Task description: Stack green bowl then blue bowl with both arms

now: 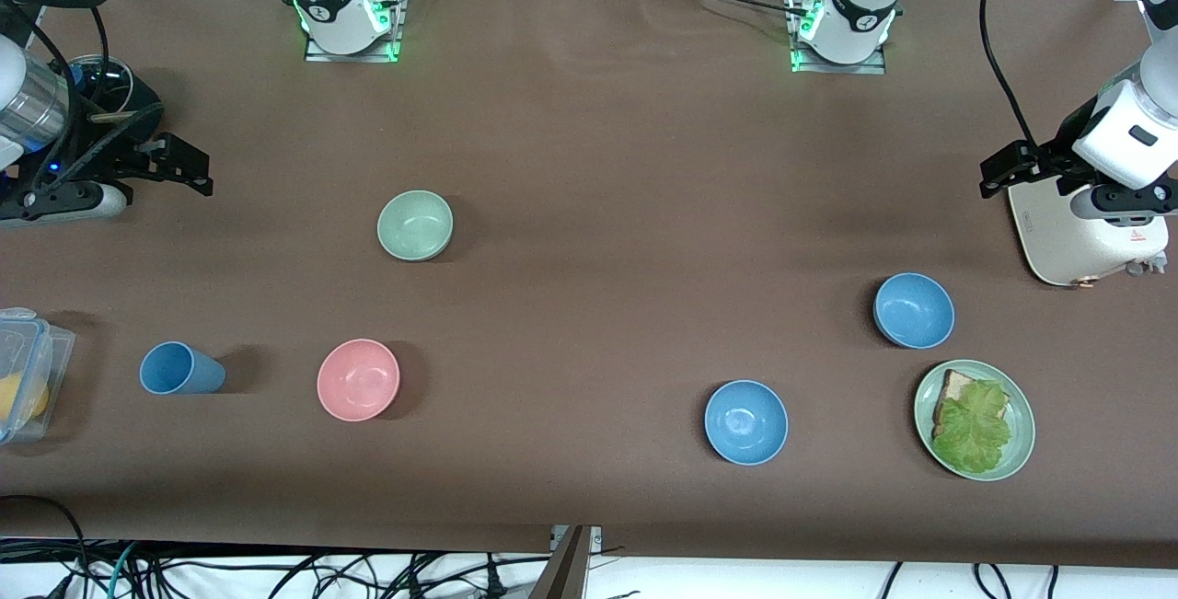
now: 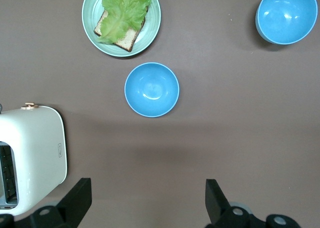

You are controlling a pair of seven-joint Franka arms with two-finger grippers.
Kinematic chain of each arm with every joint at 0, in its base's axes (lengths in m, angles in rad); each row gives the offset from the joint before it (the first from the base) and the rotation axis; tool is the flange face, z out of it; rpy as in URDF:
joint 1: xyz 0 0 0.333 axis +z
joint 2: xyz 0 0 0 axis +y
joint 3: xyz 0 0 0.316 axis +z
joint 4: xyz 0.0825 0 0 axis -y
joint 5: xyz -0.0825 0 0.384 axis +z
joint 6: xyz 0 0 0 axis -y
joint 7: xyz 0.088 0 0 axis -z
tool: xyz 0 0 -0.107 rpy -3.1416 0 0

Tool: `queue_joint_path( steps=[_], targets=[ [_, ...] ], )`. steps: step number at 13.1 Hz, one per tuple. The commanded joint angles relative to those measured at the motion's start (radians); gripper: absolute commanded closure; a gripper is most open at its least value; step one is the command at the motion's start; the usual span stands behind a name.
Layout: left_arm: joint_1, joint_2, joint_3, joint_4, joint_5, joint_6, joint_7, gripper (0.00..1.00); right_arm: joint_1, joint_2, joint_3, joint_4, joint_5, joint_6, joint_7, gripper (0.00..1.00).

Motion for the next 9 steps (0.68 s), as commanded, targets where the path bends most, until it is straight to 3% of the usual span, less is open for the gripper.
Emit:
queue_joint_path(
  steps=[1,9],
  targets=[
    [-0.004,0.007,0.004,0.016,-0.02,-0.017,0.019,0.0,-0.011,0.012,0.007,0.027,-0.002,-0.018,0.002,0.0],
    [-0.002,0.007,0.004,0.016,-0.02,-0.015,0.017,0.0,-0.007,0.013,0.007,0.027,0.003,-0.003,-0.002,0.0]
  ],
)
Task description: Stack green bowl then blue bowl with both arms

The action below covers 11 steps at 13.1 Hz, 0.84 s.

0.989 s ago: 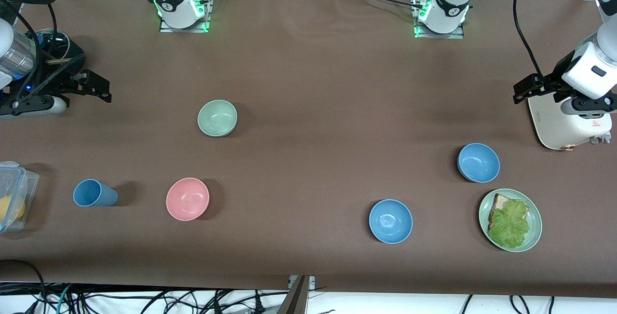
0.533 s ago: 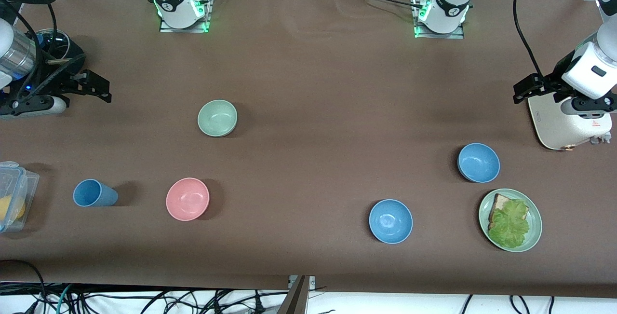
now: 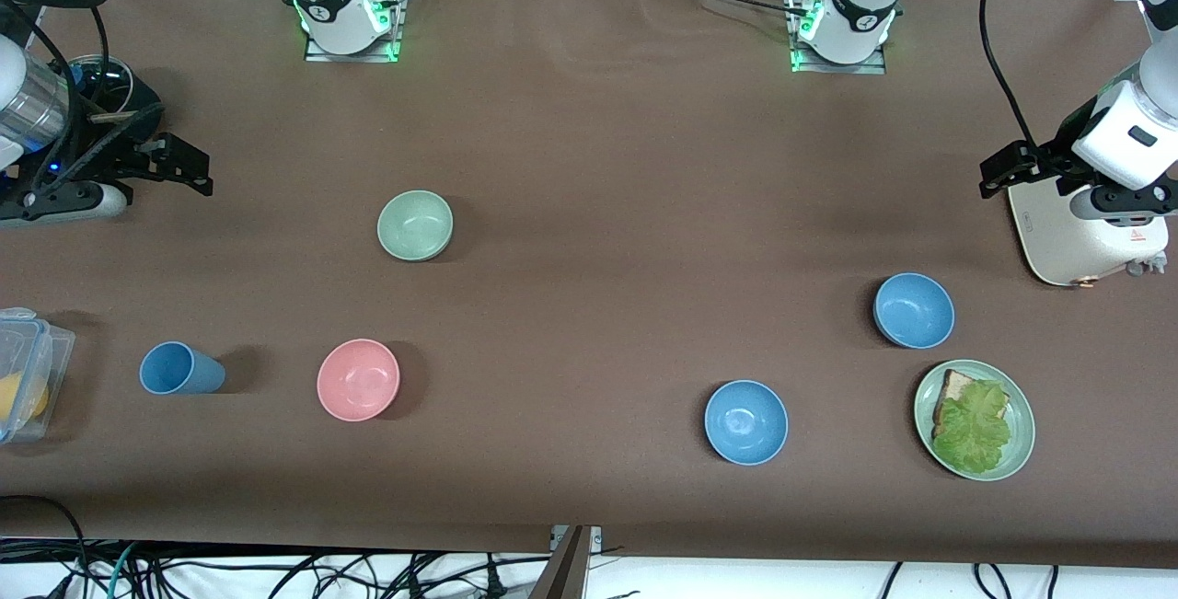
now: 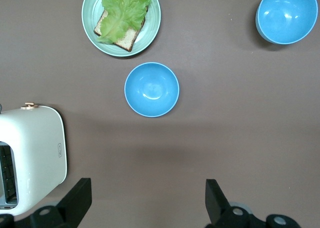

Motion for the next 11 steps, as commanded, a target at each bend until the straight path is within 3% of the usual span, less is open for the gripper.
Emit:
queue_joint_path(
  steps=[1,6,8,11],
  targets=[
    [0.001,0.006,0.006,0.018,-0.02,-0.017,0.017,0.0,-0.005,0.013,0.008,0.027,0.004,0.002,-0.002,0.0],
    [0.004,0.041,0.009,0.067,-0.018,-0.001,0.011,0.0,-0.001,0.033,0.011,0.027,0.006,0.002,-0.001,0.0],
    [0.004,0.041,0.007,0.067,-0.018,-0.001,0.011,0.0,-0.002,0.033,0.01,0.029,0.064,0.002,-0.001,0.0],
    [0.004,0.041,0.006,0.067,-0.018,-0.004,0.008,0.0,-0.01,0.029,0.005,0.029,0.076,-0.008,-0.015,0.0]
  ],
)
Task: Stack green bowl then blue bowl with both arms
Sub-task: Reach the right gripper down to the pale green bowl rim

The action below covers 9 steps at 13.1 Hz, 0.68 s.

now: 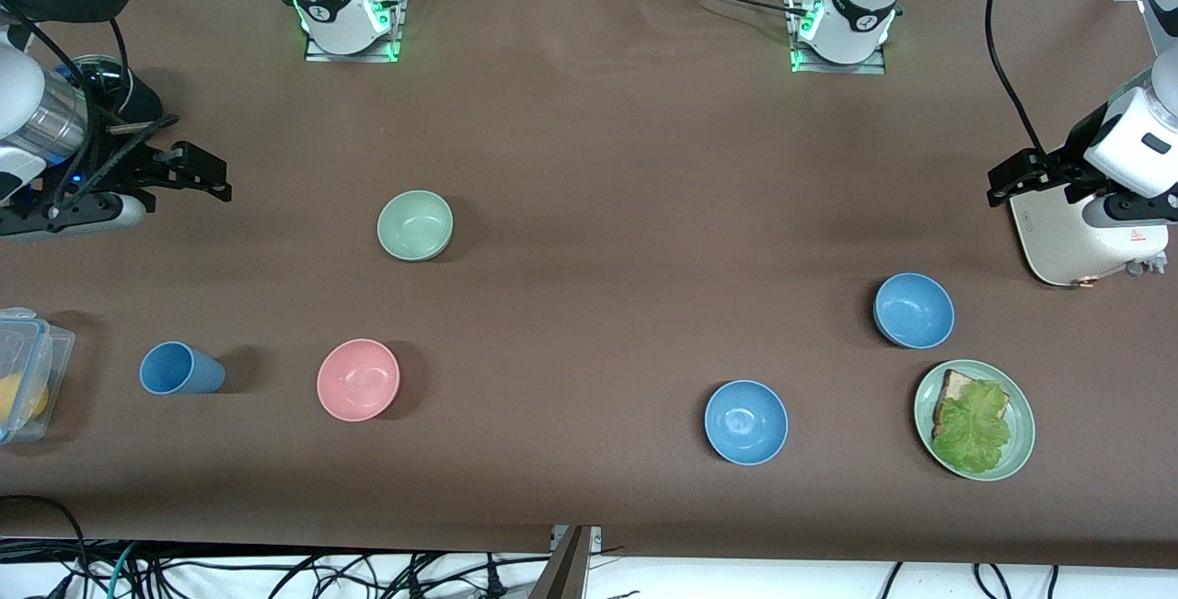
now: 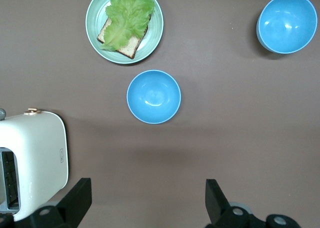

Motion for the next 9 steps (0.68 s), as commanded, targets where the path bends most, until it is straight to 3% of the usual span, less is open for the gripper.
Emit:
queue_joint_path(
  steps=[1,6,9],
  targets=[
    [-0.001,0.015,0.0,0.029,-0.018,-0.01,0.006,0.0,-0.005,0.005,0.007,0.029,0.008,-0.018,-0.015,0.0],
    [-0.002,0.02,0.0,0.031,-0.018,-0.01,0.006,0.0,0.012,0.002,0.013,0.021,-0.029,-0.127,-0.011,0.0],
    [0.001,0.018,0.001,0.031,-0.018,-0.013,0.008,0.0,0.015,-0.038,0.016,-0.101,-0.021,-0.051,0.005,0.0]
  ],
)
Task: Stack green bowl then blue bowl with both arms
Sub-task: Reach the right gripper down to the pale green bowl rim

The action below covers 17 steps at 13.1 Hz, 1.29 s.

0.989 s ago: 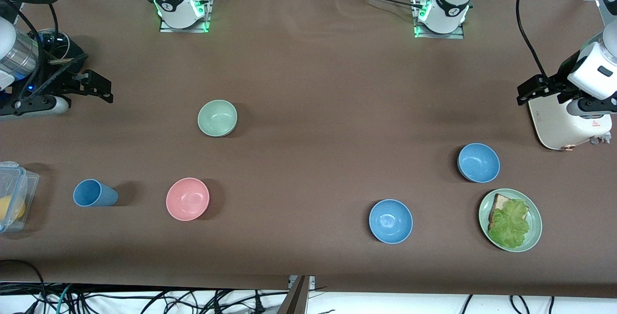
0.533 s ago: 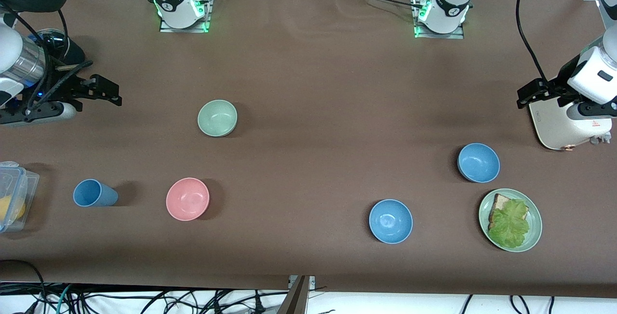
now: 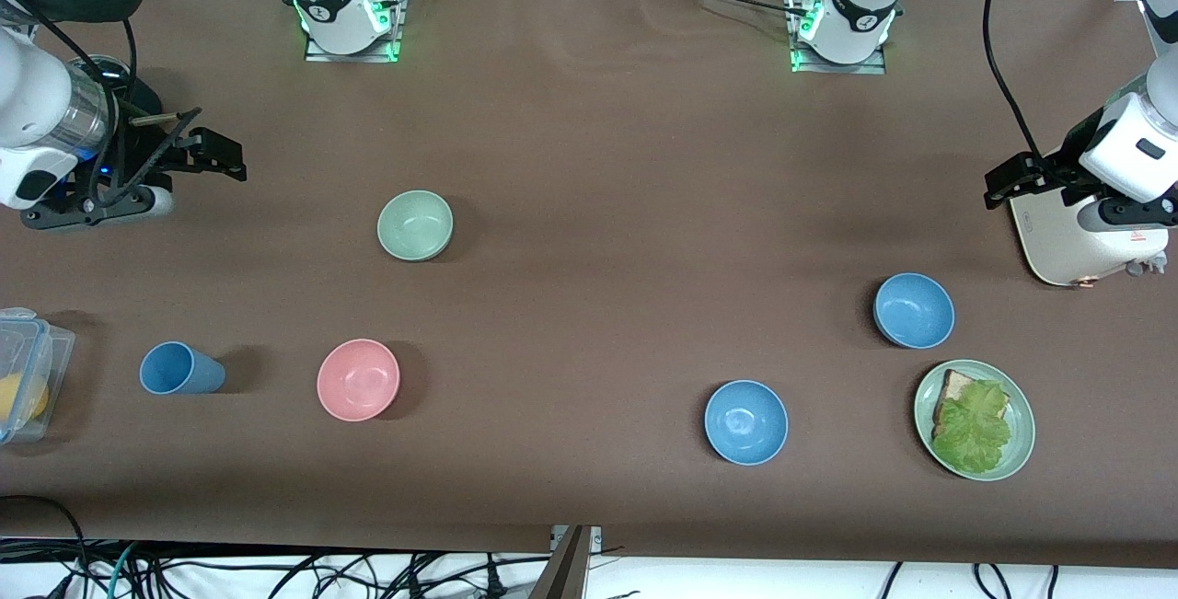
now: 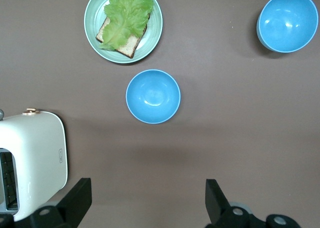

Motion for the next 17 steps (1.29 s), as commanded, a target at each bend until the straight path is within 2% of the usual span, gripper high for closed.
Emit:
queue_joint_path(
  steps=[1,4,6,9,12,14,17],
  targets=[
    [0.002,0.013,0.002,0.028,-0.018,-0.013,0.006,0.0,0.002,-0.061,0.015,-0.161,-0.002,0.112,0.007,0.0],
    [0.002,0.011,0.002,0.028,-0.018,-0.013,0.006,0.0,0.002,-0.121,0.059,-0.433,-0.002,0.365,0.083,0.0],
    [0.002,0.011,0.001,0.028,-0.018,-0.013,0.006,0.0,0.002,-0.115,0.096,-0.541,-0.002,0.501,0.138,0.0],
    [0.002,0.011,0.002,0.028,-0.018,-0.013,0.006,0.0,0.003,-0.067,0.099,-0.683,0.001,0.735,0.149,0.01],
    [0.0,0.013,0.001,0.028,-0.018,-0.013,0.005,0.0,0.005,0.028,0.115,-0.739,0.019,0.892,0.181,0.01],
    [-0.003,0.013,0.001,0.028,-0.018,-0.013,0.005,0.0,0.005,0.08,0.153,-0.753,0.019,0.965,0.224,0.01],
    [-0.001,0.013,0.001,0.028,-0.018,-0.013,0.005,0.0,0.005,0.161,0.179,-0.805,0.019,1.153,0.248,0.02]
  ],
)
